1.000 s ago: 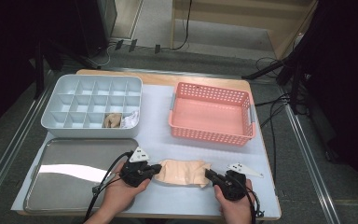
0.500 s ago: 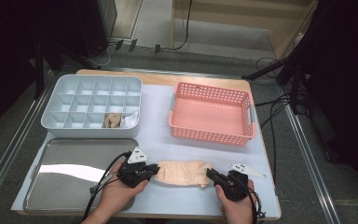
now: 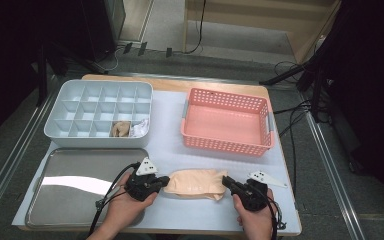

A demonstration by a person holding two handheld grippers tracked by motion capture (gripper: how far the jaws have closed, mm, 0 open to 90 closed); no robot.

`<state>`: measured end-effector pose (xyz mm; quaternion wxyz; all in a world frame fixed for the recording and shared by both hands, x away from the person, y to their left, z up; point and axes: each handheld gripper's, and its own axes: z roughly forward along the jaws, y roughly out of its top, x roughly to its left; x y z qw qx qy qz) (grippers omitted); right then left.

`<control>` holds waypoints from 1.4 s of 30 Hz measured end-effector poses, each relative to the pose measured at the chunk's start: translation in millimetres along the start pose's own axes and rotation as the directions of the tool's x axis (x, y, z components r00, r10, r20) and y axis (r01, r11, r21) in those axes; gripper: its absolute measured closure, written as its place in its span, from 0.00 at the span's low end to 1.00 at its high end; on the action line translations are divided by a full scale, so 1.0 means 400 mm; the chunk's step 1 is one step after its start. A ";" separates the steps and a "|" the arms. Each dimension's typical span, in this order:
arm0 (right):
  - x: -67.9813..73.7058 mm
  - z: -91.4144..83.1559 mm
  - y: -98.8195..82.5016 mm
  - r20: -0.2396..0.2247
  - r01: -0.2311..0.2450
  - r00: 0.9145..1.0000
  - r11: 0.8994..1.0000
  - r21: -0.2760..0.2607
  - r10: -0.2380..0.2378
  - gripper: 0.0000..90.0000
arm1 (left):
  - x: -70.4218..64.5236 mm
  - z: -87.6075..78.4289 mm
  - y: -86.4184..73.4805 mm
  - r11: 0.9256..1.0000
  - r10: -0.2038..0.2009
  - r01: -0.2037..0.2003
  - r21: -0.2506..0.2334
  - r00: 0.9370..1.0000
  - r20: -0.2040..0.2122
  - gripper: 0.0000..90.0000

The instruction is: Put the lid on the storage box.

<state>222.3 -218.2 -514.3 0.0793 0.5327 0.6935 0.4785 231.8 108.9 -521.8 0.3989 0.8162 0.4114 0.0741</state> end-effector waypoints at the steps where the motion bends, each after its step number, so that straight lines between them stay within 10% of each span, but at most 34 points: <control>1: -0.007 0.005 -0.001 -0.019 -0.006 1.000 1.000 0.021 0.007 0.96 | 0.000 0.001 -0.001 1.000 0.004 -0.004 0.004 1.000 -0.002 0.99; 6: -0.028 -0.008 -0.010 -0.008 -0.034 0.999 0.999 0.021 0.035 0.84 | 0.005 0.000 -0.001 1.000 -0.002 0.002 0.004 1.000 0.001 0.97; 12: -0.064 -0.034 -0.027 0.050 -0.091 0.995 0.996 0.016 0.090 0.92 | 0.003 0.005 -0.004 1.000 -0.006 0.006 0.006 1.000 -0.002 0.97; 17: -0.036 0.000 -0.030 0.028 -0.057 0.998 0.997 0.047 0.056 0.81 | 0.002 0.005 -0.003 1.000 -0.009 0.009 0.005 1.000 0.003 0.95; 21: -0.019 0.020 -0.035 0.034 -0.028 0.999 0.996 0.081 0.025 0.94 | -0.002 0.008 -0.004 1.000 -0.005 0.005 0.003 1.000 0.002 0.95; 33: -0.036 0.001 -0.022 0.182 0.035 0.982 0.998 0.060 -0.046 0.99 | -0.004 0.009 -0.002 1.000 0.008 -0.008 0.014 1.000 -0.018 1.00; 42: -0.003 -0.045 -0.012 0.041 0.015 0.999 0.996 -0.093 -0.011 0.81 | -0.001 -0.008 0.004 0.998 -0.025 0.026 -0.056 1.000 0.016 0.90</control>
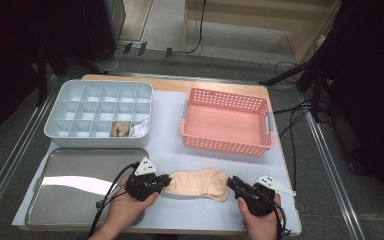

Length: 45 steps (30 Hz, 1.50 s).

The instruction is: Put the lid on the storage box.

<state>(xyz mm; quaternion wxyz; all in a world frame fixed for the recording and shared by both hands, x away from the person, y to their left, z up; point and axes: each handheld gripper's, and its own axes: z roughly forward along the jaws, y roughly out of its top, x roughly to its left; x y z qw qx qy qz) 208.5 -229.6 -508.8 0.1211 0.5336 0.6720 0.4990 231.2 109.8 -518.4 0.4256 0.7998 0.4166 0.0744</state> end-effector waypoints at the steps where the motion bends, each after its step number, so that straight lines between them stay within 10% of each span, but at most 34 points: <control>1: 0.003 0.000 0.001 -0.014 -0.004 1.000 1.000 -0.007 0.003 0.80 | 0.000 0.002 0.000 1.000 0.004 -0.004 0.001 1.000 -0.001 0.91; 4: 0.006 0.022 -0.007 -0.034 -0.014 0.999 0.999 0.038 0.015 0.77 | -0.004 0.009 -0.003 1.000 0.015 -0.015 0.021 1.000 -0.007 0.92; 8: 0.021 0.036 -0.016 -0.024 0.011 1.000 0.995 0.095 -0.009 0.99 | -0.006 0.011 -0.005 0.999 0.025 -0.025 0.024 1.000 -0.015 0.99; 21: 0.032 -0.006 -0.008 0.001 -0.011 1.000 0.988 0.155 0.011 1.00 | 0.005 0.004 -0.003 1.000 0.011 -0.011 0.020 1.000 0.000 1.00; 28: 0.039 -0.010 -0.009 0.014 0.087 0.996 0.996 0.026 -0.087 1.00 | -0.002 0.004 -0.004 1.000 0.024 -0.024 0.008 1.000 -0.018 1.00; 34: 0.005 0.027 -0.035 0.024 0.012 1.000 0.978 0.209 -0.017 0.93 | -0.003 0.013 -0.009 0.998 0.048 -0.048 0.036 0.999 -0.024 0.98; 40: 0.020 0.020 -0.017 0.016 0.003 1.000 0.996 0.084 -0.004 0.68 | -0.002 0.013 -0.007 0.999 0.027 -0.027 0.027 1.000 -0.009 0.85; 45: 0.015 0.048 -0.016 0.055 -0.001 0.999 0.997 0.077 -0.003 0.79 | -0.008 0.017 -0.009 0.998 0.047 -0.046 0.033 0.999 -0.019 0.94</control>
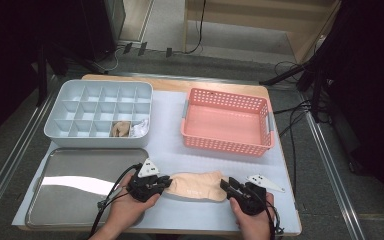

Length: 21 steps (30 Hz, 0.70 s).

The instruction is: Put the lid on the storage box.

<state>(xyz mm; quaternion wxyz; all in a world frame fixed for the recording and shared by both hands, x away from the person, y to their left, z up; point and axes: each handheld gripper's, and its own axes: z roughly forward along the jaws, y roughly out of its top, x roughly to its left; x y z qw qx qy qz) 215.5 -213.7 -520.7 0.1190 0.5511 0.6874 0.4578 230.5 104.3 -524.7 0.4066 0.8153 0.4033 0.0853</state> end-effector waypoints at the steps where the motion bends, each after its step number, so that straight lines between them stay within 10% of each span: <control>1: -0.002 0.002 0.001 -0.006 -0.001 1.000 1.000 0.006 0.001 0.85 | 0.000 0.000 0.000 1.000 0.001 -0.001 0.000 1.000 0.000 0.96; 8: -0.004 -0.019 0.004 0.044 0.044 0.998 0.999 0.011 -0.045 0.88 | 0.001 0.000 -0.001 1.000 0.002 -0.002 0.003 1.000 -0.001 0.96; 14: 0.001 -0.028 0.055 0.008 0.036 0.999 0.995 -0.094 -0.035 0.87 | 0.002 -0.002 0.001 1.000 -0.002 0.002 -0.003 1.000 -0.003 0.95; 21: 0.027 0.076 0.055 -0.002 0.102 0.995 0.994 0.050 -0.102 0.82 | 0.002 -0.002 -0.001 1.000 0.001 -0.001 -0.001 1.000 -0.002 0.96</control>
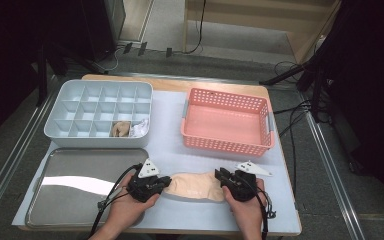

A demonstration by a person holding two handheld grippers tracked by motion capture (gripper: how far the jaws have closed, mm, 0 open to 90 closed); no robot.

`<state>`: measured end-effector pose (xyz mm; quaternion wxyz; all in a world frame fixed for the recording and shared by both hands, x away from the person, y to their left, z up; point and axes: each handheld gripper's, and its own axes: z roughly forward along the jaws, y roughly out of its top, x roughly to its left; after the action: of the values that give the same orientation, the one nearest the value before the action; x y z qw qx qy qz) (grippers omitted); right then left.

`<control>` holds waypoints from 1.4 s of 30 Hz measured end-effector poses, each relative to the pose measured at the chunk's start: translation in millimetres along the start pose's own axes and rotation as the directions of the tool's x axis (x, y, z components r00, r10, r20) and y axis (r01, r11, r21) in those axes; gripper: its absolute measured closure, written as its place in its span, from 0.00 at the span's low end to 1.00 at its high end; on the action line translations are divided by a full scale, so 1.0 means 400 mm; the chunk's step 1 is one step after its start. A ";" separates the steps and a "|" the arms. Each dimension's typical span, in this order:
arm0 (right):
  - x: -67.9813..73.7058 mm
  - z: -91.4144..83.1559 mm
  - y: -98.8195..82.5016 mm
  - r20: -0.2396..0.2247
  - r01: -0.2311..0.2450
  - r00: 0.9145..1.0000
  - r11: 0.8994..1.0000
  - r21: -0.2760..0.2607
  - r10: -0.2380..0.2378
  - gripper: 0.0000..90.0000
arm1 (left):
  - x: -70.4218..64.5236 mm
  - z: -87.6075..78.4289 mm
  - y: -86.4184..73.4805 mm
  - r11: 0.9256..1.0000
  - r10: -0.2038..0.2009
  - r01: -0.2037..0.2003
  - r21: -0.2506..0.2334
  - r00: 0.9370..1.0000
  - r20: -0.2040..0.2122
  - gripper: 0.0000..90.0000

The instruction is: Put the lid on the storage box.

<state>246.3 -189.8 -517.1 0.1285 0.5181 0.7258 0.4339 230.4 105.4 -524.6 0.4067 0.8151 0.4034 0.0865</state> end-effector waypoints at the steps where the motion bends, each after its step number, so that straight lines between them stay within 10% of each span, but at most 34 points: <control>1: 0.002 0.008 -0.005 0.010 0.005 1.000 1.000 0.014 -0.005 0.82 | 0.001 0.000 0.000 1.000 0.002 -0.002 0.002 1.000 0.001 0.96; 11: 0.011 0.015 -0.014 0.037 0.060 0.997 0.997 0.049 -0.062 0.97 | -0.001 0.000 0.000 1.000 0.005 -0.005 -0.003 1.000 -0.002 0.96; 17: 0.016 -0.008 -0.005 0.055 0.101 0.994 0.992 -0.073 -0.097 0.97 | -0.005 0.004 0.000 1.000 0.006 -0.006 -0.006 1.000 -0.003 0.96; 35: -0.040 -0.111 -0.054 -0.057 -0.105 0.993 0.988 -0.110 0.099 0.81 | -0.008 -0.003 0.002 1.000 0.014 -0.014 -0.011 1.000 -0.005 0.96; 42: -0.039 -0.074 -0.068 0.043 -0.099 0.994 0.994 0.042 0.097 1.00 | -0.006 0.002 -0.003 1.000 0.017 -0.017 0.009 1.000 -0.021 0.97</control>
<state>216.7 -220.4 -524.4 0.1104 0.5645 0.7061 0.4130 228.5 103.5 -525.7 0.3984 0.8193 0.4009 0.0967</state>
